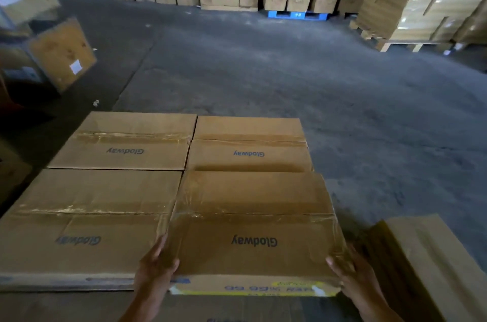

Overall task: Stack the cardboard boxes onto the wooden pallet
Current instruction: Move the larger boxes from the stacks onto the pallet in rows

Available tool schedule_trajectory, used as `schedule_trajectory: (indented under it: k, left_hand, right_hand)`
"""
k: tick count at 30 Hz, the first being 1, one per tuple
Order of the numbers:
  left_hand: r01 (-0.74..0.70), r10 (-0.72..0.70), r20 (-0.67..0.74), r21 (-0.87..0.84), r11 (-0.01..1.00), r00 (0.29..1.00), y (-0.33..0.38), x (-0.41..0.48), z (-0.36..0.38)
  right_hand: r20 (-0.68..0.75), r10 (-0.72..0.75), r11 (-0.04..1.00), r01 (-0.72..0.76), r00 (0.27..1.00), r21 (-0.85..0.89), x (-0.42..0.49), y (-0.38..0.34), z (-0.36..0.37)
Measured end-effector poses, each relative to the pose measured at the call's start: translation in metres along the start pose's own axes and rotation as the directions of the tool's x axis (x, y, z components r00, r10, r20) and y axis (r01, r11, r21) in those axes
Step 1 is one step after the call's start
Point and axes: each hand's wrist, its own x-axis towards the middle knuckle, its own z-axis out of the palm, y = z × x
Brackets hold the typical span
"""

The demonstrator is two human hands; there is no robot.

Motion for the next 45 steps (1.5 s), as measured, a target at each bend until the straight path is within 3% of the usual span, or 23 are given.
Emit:
schedule_trajectory:
  k: [3,9,12,17,21,27,31,34,38,45]
  left_hand:
    - [-0.085,0.105,-0.07,0.246,0.966,0.992,0.0,0.003,0.012]
    - [0.051,0.043,-0.273,0.33,0.943,0.961,-0.008,0.005,0.019]
    - [0.162,-0.055,-0.27,0.39,0.906,0.961,-0.01,0.008,0.019]
    - [0.195,-0.066,-0.285,0.454,0.869,0.956,-0.004,0.008,0.023]
    - [0.216,-0.066,-0.278,0.556,0.802,0.958,0.007,0.0,0.023]
    - [-0.101,0.176,-0.039,0.69,0.717,0.984,0.034,-0.03,0.042]
    - [-0.271,0.252,0.114,0.572,0.774,0.961,0.074,-0.053,0.088]
    - [-0.411,0.353,0.212,0.515,0.752,0.911,0.116,-0.076,0.132]
    - [-0.598,0.489,0.346,0.492,0.633,0.801,0.163,-0.118,0.202]
    - [-0.721,0.543,0.477,0.505,0.474,0.691,0.219,-0.213,0.365]
  right_hand:
    - [0.023,0.008,0.991,-0.005,1.0,-0.133,0.005,-0.001,0.011]
    - [-0.008,0.035,0.969,-0.036,0.999,-0.244,0.018,0.01,0.023]
    - [-0.033,0.061,0.925,-0.069,0.998,-0.373,0.018,0.008,0.028]
    - [-0.037,0.068,0.876,-0.078,0.997,-0.477,0.023,0.008,0.034]
    - [0.041,0.049,0.799,-0.014,0.998,-0.601,0.023,0.004,0.025]
    - [0.032,-0.003,0.781,0.022,0.999,-0.624,-0.013,-0.014,-0.009]
    - [-0.034,-0.069,0.776,0.033,0.997,-0.63,-0.038,-0.032,-0.07]
    - [-0.099,-0.111,0.818,0.034,0.989,-0.574,-0.046,-0.045,-0.131]
    - [-0.222,-0.154,0.847,0.013,0.963,-0.532,-0.044,-0.043,-0.213]
    - [-0.366,-0.174,0.858,-0.042,0.914,-0.512,-0.02,0.006,-0.362]
